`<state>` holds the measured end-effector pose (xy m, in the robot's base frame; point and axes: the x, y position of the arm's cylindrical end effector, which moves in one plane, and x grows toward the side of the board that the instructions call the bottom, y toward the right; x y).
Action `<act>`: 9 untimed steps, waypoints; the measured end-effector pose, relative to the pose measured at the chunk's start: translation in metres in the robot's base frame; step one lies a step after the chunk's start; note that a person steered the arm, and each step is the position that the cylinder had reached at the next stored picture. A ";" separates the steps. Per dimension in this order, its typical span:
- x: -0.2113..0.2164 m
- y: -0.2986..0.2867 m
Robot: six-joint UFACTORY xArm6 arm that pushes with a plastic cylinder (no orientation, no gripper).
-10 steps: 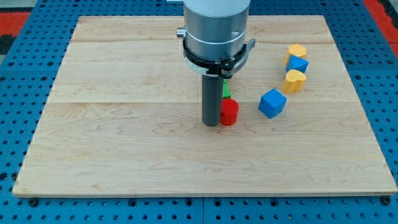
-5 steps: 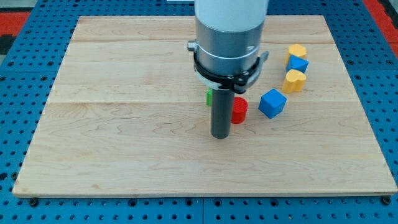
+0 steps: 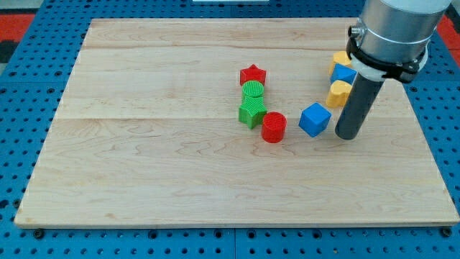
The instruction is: Touch the right side of blue cube
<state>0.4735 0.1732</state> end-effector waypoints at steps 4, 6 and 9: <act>-0.027 -0.012; -0.019 -0.013; -0.019 -0.016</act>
<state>0.4545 0.1572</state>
